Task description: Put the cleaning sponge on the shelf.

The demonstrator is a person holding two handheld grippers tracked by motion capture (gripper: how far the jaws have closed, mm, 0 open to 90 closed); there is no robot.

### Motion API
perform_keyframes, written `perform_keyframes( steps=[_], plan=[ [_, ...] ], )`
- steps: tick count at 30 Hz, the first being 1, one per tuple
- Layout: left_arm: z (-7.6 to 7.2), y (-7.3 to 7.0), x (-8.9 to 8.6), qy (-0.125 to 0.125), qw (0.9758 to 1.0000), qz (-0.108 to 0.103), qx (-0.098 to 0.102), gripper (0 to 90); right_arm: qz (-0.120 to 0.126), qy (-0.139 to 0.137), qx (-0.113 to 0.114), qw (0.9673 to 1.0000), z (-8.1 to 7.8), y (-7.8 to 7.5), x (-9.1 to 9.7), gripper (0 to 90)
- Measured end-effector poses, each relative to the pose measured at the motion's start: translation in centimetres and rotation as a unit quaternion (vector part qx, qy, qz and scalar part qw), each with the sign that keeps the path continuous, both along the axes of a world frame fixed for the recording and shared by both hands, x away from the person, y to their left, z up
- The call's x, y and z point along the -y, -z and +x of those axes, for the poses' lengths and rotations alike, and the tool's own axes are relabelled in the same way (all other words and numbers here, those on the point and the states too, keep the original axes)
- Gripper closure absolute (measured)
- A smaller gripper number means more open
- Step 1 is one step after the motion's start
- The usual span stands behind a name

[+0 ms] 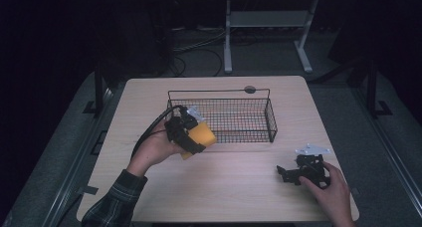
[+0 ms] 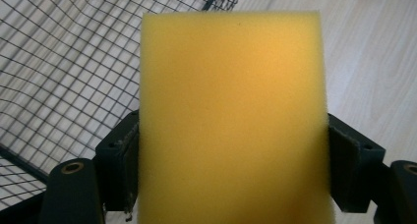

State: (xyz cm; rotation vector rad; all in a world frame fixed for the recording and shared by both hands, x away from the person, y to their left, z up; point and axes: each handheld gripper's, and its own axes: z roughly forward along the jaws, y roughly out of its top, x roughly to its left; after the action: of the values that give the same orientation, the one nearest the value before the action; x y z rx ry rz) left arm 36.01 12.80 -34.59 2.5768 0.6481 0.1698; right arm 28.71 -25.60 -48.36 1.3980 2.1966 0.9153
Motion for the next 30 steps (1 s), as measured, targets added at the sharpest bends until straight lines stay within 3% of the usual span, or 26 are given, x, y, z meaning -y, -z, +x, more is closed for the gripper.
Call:
perform_keyframes(
  steps=[23,30],
  plan=[
    [3.5,-0.7,-1.1,-0.030,0.9995,0.009,0.010,22.6,-0.001,0.000,0.001,1.0000,0.0,0.0,0.0,0.0],
    [4.6,-0.7,-1.3,-0.038,0.9991,0.000,0.016,22.6,0.000,0.000,0.000,1.0000,0.0,0.0,0.0,0.0]
  ],
)
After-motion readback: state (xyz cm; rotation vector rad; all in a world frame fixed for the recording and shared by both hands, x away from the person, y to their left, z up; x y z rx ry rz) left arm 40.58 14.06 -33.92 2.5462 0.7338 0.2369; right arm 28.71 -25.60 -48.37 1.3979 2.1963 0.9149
